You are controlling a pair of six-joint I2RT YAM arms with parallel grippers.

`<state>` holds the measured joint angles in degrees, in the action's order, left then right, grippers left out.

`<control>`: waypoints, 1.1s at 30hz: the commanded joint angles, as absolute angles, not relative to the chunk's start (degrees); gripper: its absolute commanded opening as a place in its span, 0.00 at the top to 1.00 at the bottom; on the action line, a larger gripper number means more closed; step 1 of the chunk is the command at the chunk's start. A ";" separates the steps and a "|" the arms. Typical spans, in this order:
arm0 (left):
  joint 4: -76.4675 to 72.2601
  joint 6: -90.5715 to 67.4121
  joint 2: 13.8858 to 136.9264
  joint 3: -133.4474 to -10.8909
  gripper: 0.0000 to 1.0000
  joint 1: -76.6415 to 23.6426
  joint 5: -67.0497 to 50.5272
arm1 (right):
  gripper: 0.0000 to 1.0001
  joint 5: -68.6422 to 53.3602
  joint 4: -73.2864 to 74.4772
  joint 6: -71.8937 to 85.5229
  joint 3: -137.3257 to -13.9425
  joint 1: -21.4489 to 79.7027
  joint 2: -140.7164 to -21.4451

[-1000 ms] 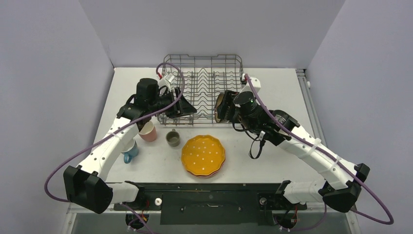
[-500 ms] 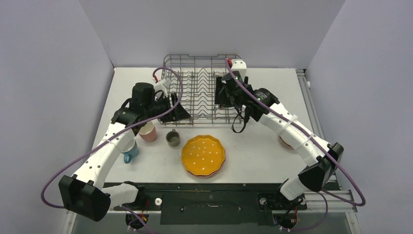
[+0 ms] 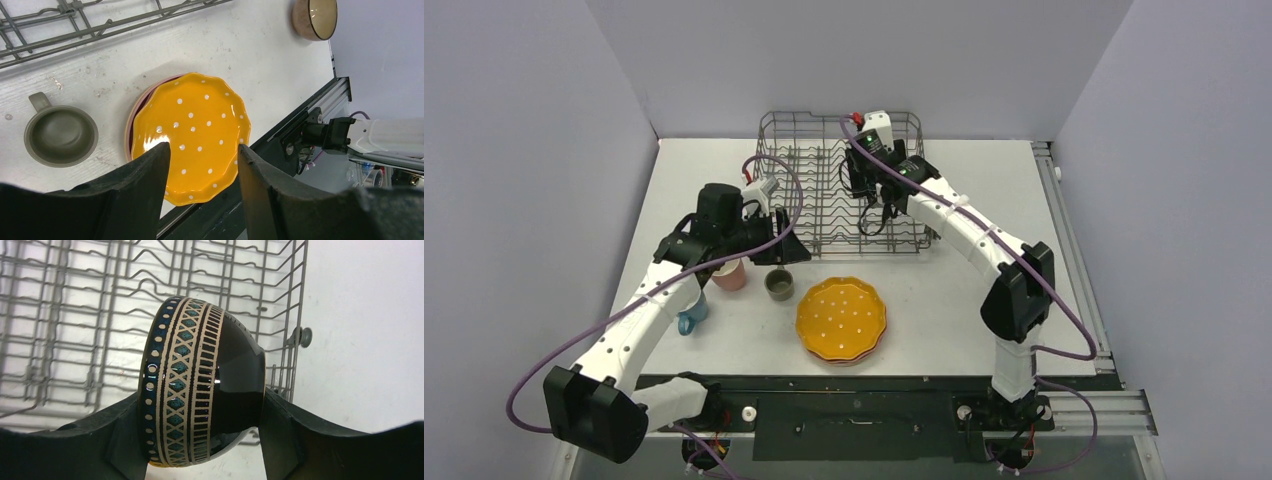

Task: Load the mixed dishes into the dish rack
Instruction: Turn the bowl upside down on the dish rack.

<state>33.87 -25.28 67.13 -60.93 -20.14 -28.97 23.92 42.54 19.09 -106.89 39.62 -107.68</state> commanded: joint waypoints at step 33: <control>31.23 -22.83 68.64 -60.34 0.52 -19.94 -31.51 | 1.00 45.36 18.98 -15.10 -124.67 32.22 -136.62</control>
